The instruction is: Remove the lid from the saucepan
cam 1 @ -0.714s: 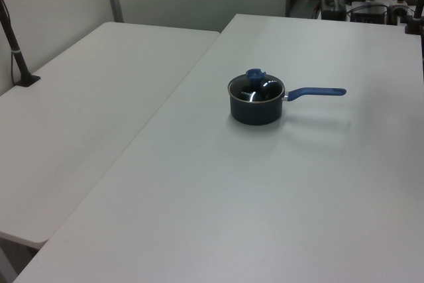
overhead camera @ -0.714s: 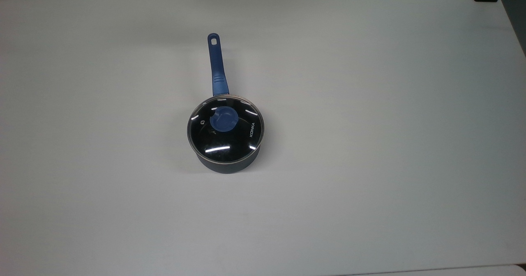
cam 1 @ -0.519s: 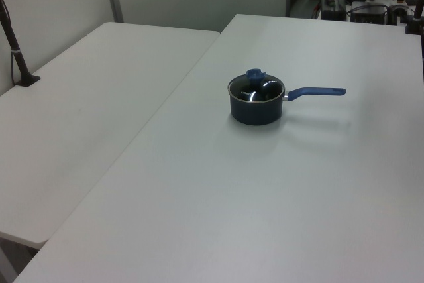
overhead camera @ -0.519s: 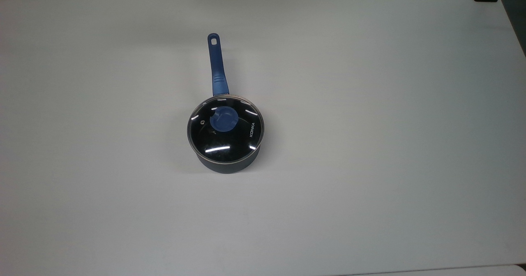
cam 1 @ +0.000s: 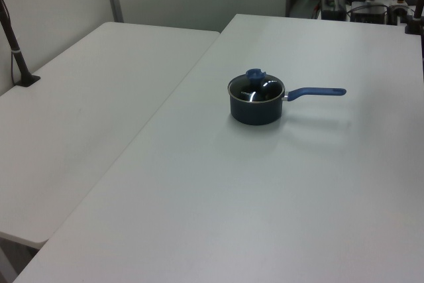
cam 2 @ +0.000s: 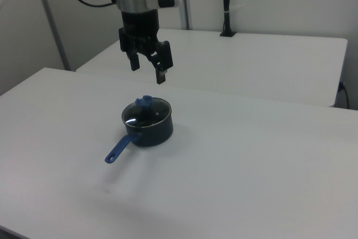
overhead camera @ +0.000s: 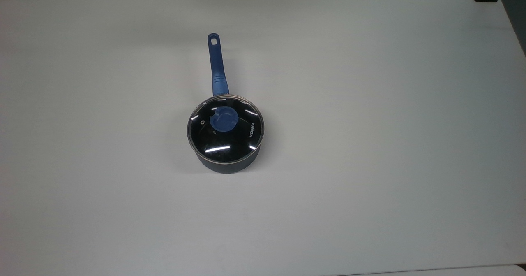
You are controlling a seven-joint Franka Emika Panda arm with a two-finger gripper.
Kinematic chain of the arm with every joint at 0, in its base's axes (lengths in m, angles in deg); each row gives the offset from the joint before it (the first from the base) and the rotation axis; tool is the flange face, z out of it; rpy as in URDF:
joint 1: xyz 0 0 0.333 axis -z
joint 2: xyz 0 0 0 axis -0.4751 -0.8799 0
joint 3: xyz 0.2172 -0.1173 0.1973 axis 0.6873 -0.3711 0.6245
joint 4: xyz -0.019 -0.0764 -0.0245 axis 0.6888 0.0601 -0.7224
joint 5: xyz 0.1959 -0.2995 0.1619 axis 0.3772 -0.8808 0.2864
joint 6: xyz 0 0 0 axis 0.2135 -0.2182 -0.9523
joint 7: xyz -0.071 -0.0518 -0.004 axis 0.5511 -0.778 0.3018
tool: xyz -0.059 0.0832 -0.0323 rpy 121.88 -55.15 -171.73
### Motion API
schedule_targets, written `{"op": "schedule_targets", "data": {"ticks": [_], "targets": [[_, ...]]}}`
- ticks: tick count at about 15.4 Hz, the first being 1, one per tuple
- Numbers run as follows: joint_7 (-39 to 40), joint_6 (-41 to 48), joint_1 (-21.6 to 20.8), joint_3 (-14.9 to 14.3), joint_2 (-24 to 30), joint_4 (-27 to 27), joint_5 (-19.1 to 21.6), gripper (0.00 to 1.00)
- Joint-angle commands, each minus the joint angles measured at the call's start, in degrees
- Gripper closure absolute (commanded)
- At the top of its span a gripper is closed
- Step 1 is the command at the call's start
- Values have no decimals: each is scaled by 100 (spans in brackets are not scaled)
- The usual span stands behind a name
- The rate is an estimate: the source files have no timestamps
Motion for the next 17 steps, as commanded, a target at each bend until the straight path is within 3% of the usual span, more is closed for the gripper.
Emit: {"op": "schedule_targets", "data": {"ticks": [1, 10, 14, 17], "targets": [[120, 29, 6, -39, 31, 34, 279, 0], [32, -102, -55, 57, -30, 60, 358, 0], [-362, -584, -327, 75, -460, 78, 429, 0], [-819, -1287, -809, 66, -1092, 165, 438, 0]]}}
